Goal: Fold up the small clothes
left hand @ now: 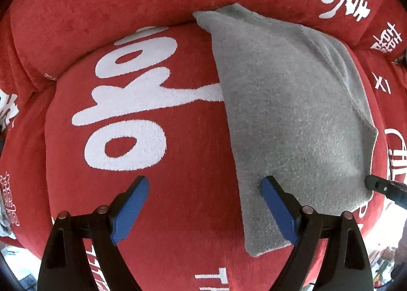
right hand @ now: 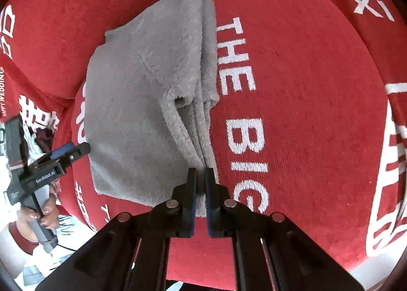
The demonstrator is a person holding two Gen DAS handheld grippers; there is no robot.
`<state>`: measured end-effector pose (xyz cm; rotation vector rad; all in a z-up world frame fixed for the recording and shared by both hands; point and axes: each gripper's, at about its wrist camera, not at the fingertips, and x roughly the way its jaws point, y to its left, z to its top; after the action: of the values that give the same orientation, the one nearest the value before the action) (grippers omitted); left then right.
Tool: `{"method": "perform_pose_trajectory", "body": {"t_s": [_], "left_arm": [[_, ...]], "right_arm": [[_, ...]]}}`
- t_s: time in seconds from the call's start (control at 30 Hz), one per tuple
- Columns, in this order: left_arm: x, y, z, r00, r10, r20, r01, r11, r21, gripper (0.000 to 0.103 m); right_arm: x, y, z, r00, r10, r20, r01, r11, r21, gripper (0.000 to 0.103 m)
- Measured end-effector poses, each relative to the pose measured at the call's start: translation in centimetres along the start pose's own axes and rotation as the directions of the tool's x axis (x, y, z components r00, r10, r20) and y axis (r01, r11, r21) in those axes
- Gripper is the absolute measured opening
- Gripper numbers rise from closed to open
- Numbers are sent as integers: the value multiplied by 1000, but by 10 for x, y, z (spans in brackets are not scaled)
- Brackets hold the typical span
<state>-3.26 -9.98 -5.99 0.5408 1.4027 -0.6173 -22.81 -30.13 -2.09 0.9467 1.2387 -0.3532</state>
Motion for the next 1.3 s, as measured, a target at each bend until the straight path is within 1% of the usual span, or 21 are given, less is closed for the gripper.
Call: {"method": "perform_pose_trajectory", "body": {"t_s": [0.07, 0.17, 0.27, 0.3, 0.4, 0.53, 0.57, 0.6, 0.63, 0.7, 0.73, 0.77, 0.8, 0.83, 0.9, 0.93, 1.0, 1.1, 1.17, 1.23, 1.3], "left_arm": [[-3, -1, 1, 1000, 11, 2, -11, 1000, 1, 91], [-6, -2, 2, 1000, 8, -3, -8, 1000, -3, 91], [-8, -4, 3, 1000, 0, -7, 0, 1000, -8, 91], [-8, -4, 3, 1000, -1, -8, 0, 1000, -8, 91], [-9, -6, 3, 1000, -5, -11, 5, 1000, -5, 91], [-8, -6, 5, 1000, -7, -17, 7, 1000, -12, 91], [-8, -6, 6, 1000, -8, -16, 8, 1000, -20, 91], [-7, -5, 7, 1000, -9, -14, 9, 1000, -25, 91], [-8, -5, 7, 1000, -8, -12, 7, 1000, -30, 91], [-10, -4, 9, 1000, -15, 6, 16, 999, -35, 92], [-13, -4, 10, 1000, -21, 19, 22, 999, -35, 103], [-19, -2, 12, 998, -30, 46, 32, 999, -39, 103], [-20, 0, 14, 998, -40, 56, 43, 998, -40, 103], [-21, 2, 18, 996, -56, 64, 59, 997, -45, 103], [-21, 8, 27, 993, -93, 71, 98, 993, -64, 103], [-18, 12, 33, 991, -117, 63, 121, 990, -77, 103], [-6, 19, 45, 984, -175, 36, 178, 978, -107, 103], [19, 26, 61, 969, -246, -7, 243, 959, -143, 103], [38, 29, 66, 944, -326, -42, 315, 933, -173, 103], [46, 31, 70, 917, -397, -43, 382, 902, -201, 103], [49, 30, 73, 897, -441, -35, 425, 880, -212, 103]], "right_arm": [[0, 5, 3, 1000, -17, 5, 17, 999, 29, 7], [-9, -4, 8, 993, -118, 28, 115, 990, 87, 7], [-20, -14, 14, 993, -101, 58, 91, 985, 148, 7], [-23, -14, 17, 992, -109, 66, 98, 984, 151, 7], [-25, -7, 25, 988, -135, 76, 125, 985, 120, 8], [-22, 3, 34, 989, -121, 79, 113, 989, 98, 8], [-21, 4, 35, 990, -119, 80, 111, 989, 97, 11], [-19, 5, 37, 990, -118, 83, 110, 989, 96, 18], [-19, 5, 39, 989, -115, 88, 107, 990, 95, 22], [-20, 4, 42, 990, -103, 99, 94, 991, 95, 39], [-21, 3, 44, 990, -86, 107, 76, 992, 98, 42], [-24, 1, 45, 991, -64, 115, 53, 994, 99, 47], [-25, -1, 49, 992, -23, 127, 9, 995, 104, 54], [-27, -4, 50, 991, 6, 135, -20, 994, 108, 57], [-26, -8, 58, 984, 95, 147, -113, 987, 115, 67], [-23, -11, 63, 979, 142, 144, -160, 980, 116, 69], [-14, -15, 74, 971, 204, 126, -218, 969, 118, 69], [4, -20, 88, 961, 264, 83, -272, 956, 108, 69], [14, -23, 97, 953, 296, 55, -301, 948, 106, 69], [25, -24, 105, 935, 354, 28, -355, 929, 102, 69], [34, -22, 112, 924, 382, 10, -381, 920, 90, 69]]}}
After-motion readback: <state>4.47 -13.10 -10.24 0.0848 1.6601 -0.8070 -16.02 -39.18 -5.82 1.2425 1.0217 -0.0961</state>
